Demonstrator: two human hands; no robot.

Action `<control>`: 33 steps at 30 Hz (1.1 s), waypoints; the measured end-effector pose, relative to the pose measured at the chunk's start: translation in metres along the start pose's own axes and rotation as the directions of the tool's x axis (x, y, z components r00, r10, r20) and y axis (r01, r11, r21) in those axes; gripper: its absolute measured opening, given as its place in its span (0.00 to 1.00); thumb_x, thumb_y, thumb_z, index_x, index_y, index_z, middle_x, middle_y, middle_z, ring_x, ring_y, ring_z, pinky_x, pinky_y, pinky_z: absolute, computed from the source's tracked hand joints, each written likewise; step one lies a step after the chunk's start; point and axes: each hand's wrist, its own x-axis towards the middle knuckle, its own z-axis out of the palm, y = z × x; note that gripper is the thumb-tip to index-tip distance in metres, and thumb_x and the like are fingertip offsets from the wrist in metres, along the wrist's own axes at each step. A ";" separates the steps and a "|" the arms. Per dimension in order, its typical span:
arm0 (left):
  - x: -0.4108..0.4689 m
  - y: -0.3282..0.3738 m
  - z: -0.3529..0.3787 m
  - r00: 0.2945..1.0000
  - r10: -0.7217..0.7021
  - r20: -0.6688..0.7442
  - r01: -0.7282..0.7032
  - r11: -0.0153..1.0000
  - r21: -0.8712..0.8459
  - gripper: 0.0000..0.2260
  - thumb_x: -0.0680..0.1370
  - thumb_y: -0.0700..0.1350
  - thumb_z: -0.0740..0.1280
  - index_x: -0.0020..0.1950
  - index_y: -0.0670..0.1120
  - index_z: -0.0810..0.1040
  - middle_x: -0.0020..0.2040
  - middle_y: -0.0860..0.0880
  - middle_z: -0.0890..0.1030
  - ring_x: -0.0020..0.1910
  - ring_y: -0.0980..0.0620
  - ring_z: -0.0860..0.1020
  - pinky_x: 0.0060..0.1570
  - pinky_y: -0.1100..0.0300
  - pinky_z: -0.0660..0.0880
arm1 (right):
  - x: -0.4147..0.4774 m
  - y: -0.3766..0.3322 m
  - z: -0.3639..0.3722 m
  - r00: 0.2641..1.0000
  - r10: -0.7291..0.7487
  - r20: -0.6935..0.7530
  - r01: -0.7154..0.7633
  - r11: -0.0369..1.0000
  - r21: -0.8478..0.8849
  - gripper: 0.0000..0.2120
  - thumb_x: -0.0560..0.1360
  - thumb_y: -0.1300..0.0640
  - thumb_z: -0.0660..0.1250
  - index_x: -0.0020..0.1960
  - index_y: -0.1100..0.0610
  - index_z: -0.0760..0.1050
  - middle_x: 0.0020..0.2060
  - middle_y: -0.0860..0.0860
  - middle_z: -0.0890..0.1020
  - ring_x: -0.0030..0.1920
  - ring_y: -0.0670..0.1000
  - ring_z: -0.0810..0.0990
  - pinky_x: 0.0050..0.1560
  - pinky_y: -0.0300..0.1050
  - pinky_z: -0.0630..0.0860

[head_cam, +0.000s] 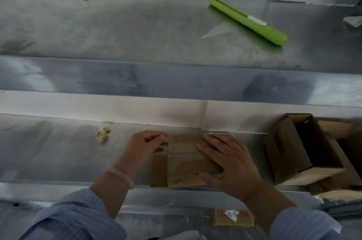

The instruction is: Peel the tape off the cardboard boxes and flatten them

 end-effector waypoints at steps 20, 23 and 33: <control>0.023 -0.013 0.009 0.964 0.265 0.035 -0.243 0.812 0.531 0.02 0.75 0.41 0.70 0.45 0.48 0.81 0.40 0.51 0.83 0.38 0.54 0.80 0.41 0.64 0.76 | 0.003 -0.004 -0.003 0.999 -0.020 -0.037 0.019 0.999 -0.027 0.33 0.69 0.30 0.65 0.69 0.44 0.73 0.70 0.44 0.72 0.71 0.48 0.68 0.70 0.47 0.59; 0.023 -0.012 0.008 0.924 0.365 0.112 -0.351 0.697 0.626 0.04 0.75 0.41 0.70 0.49 0.46 0.83 0.42 0.54 0.81 0.41 0.56 0.77 0.43 0.68 0.70 | 0.002 -0.003 -0.003 1.000 -0.018 -0.024 0.017 0.999 -0.028 0.33 0.69 0.29 0.64 0.70 0.43 0.72 0.71 0.44 0.71 0.71 0.48 0.68 0.70 0.49 0.60; 0.028 -0.002 -0.011 0.905 -0.274 0.326 0.357 0.905 -0.231 0.06 0.79 0.37 0.63 0.52 0.36 0.79 0.45 0.39 0.81 0.45 0.47 0.81 0.42 0.57 0.82 | 0.002 -0.002 -0.002 0.999 -0.018 -0.041 0.017 1.000 -0.025 0.33 0.69 0.30 0.64 0.69 0.43 0.73 0.70 0.44 0.72 0.71 0.49 0.68 0.69 0.50 0.62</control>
